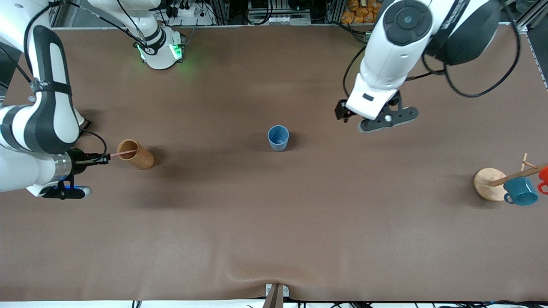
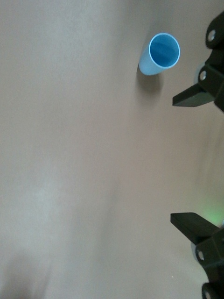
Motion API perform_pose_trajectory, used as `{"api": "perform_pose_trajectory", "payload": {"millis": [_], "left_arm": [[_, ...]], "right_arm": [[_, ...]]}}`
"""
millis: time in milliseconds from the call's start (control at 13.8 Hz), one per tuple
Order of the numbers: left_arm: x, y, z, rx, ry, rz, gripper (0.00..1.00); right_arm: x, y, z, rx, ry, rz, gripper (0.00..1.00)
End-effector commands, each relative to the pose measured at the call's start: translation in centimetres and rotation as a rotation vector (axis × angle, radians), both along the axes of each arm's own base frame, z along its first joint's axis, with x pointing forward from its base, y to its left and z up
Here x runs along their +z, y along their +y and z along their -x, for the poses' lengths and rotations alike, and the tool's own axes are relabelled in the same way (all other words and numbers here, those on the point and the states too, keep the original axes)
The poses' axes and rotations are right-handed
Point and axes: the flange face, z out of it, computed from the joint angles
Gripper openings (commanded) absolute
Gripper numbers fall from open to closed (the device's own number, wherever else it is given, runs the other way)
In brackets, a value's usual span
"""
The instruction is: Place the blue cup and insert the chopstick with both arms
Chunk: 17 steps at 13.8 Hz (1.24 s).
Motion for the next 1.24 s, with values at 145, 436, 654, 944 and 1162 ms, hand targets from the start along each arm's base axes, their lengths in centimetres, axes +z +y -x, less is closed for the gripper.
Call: {"api": "perform_pose_trajectory", "payload": {"millis": [145, 436, 654, 944, 1162], "left_arm": [[2.0, 7.6, -4.1, 0.101, -0.047, -0.051, 1.00], [4.0, 10.2, -4.3, 0.110, -0.062, -0.064, 1.00], [4.1, 11.3, -4.8, 0.059, -0.057, -0.056, 1.00], [5.9, 15.5, -6.0, -0.035, -0.074, -0.041, 1.00], [9.7, 21.3, -5.6, -0.117, -0.123, -0.038, 1.00]], "right_arm": [[3.3, 0.3, 0.8, 0.098, -0.044, -0.064, 0.00], [6.1, 0.4, 0.9, 0.175, -0.099, -0.091, 0.00], [9.6, 1.3, 1.9, 0.219, -0.148, -0.098, 0.00], [14.0, 4.6, 3.5, 0.273, -0.203, -0.100, 0.00], [15.1, 8.6, 4.0, 0.333, -0.222, -0.105, 0.00]]}}
